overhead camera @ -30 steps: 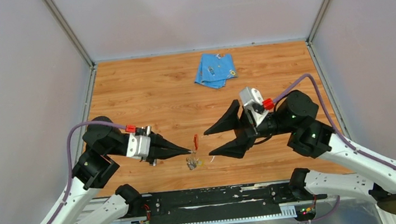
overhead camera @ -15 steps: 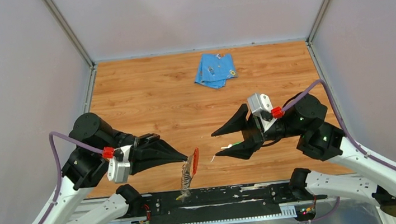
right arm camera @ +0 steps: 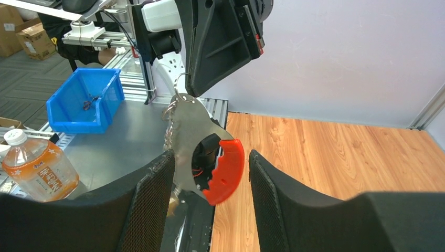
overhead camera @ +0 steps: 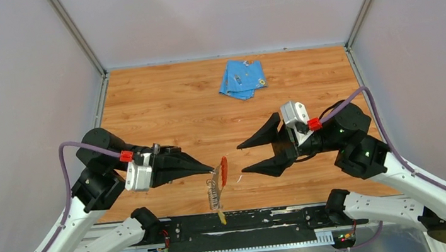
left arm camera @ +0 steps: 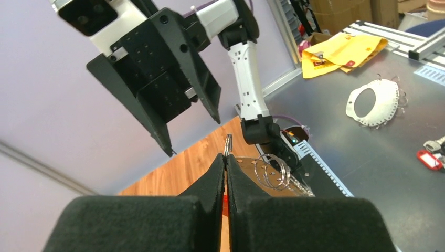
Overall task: Put the keys on the keyring
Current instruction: Adjust the keyring.
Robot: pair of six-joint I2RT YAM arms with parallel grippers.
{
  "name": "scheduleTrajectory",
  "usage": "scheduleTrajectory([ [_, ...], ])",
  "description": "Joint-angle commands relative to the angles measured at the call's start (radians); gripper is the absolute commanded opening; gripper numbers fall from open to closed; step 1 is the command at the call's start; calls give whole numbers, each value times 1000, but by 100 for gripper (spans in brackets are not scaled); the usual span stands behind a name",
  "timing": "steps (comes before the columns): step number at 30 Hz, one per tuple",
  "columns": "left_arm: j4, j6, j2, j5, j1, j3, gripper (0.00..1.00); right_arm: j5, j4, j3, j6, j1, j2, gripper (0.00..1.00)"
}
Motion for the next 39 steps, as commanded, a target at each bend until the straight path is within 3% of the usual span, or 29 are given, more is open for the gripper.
scheduleTrajectory([
  [1, 39, -122, 0, -156, -7, -1, 0, 25, 2, 26, -11, 12, 4, 57],
  [8, -94, -70, 9, -231, -7, 21, 0, 130, -21, -4, -17, 12, -3, 62],
  [10, -104, -85, 17, -285, -7, 27, 0, 178, -25, -16, -12, 12, -1, 69],
  [14, -160, -91, 41, -453, -7, 45, 0, 273, -85, -32, 0, 12, 11, 87],
  [22, -243, -175, 117, -827, -7, 72, 0, 476, -62, -78, -2, 47, 56, 100],
  [29, -227, -295, 135, -930, -7, 80, 0, 746, 74, -120, -137, 183, 159, 98],
  [34, -217, -355, 136, -933, -7, 84, 0, 844, 290, -221, -200, 199, 181, 85],
  [39, -212, -408, 134, -939, -7, 85, 0, 898, 372, -248, -254, 199, 228, 74],
])
